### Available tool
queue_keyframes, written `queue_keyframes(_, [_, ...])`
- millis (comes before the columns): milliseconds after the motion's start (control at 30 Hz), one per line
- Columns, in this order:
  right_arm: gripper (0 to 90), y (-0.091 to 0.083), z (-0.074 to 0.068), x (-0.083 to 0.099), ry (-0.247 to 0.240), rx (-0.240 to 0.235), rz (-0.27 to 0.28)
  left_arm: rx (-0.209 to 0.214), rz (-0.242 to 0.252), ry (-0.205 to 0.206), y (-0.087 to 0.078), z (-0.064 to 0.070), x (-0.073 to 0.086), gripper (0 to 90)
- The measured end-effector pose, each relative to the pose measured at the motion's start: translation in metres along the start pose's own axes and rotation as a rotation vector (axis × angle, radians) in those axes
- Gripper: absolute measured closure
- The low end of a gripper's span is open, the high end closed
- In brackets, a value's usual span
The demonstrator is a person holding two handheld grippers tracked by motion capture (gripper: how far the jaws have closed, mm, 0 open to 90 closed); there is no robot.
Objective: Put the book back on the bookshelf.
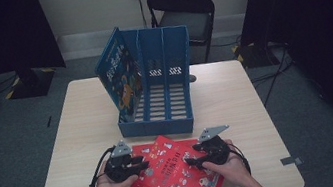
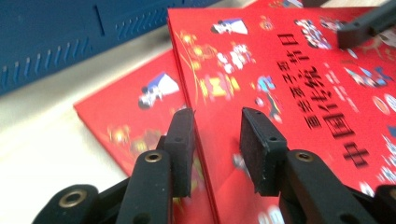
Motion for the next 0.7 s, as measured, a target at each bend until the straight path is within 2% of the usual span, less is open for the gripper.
queue_keyframes(167, [39.2, 0.0, 0.0, 0.0, -0.001, 0.001, 0.0, 0.001, -0.025, 0.028, -0.01, 0.01, 0.01, 61.7])
queue_keyframes(233, [39.2, 0.0, 0.0, 0.0, 0.0, 0.001, 0.001, 0.019, -0.033, 0.006, -0.017, 0.011, 0.017, 61.1])
queue_keyframes(333, [39.6, 0.0, 0.0, 0.0, -0.004, 0.002, 0.001, 0.041, -0.034, 0.022, -0.025, 0.013, 0.028, 57.8])
queue_keyframes(367, [39.6, 0.0, 0.0, 0.0, -0.005, 0.003, 0.002, 0.042, -0.021, 0.009, -0.026, 0.013, 0.03, 58.4])
queue_keyframes(400, [39.6, 0.0, 0.0, 0.0, -0.005, 0.002, 0.002, 0.048, -0.022, 0.004, -0.027, 0.012, 0.03, 58.5])
queue_keyframes(467, [39.8, 0.0, 0.0, 0.0, -0.004, -0.001, 0.001, 0.034, -0.02, 0.039, -0.026, 0.014, 0.03, 58.3])
queue_keyframes(700, [39.8, 0.0, 0.0, 0.0, 0.0, 0.003, -0.001, 0.032, -0.016, 0.041, -0.023, 0.014, 0.03, 57.4])
Point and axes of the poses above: each handheld gripper's, and its own axes: y roughly forward along the jaws, x roughly out of its underside, z roughly to its right, the point moved 1 cm from there along y, roughly forward along the jaws, and after that the axes turned 5 degrees about x, right-handed, at the moved point
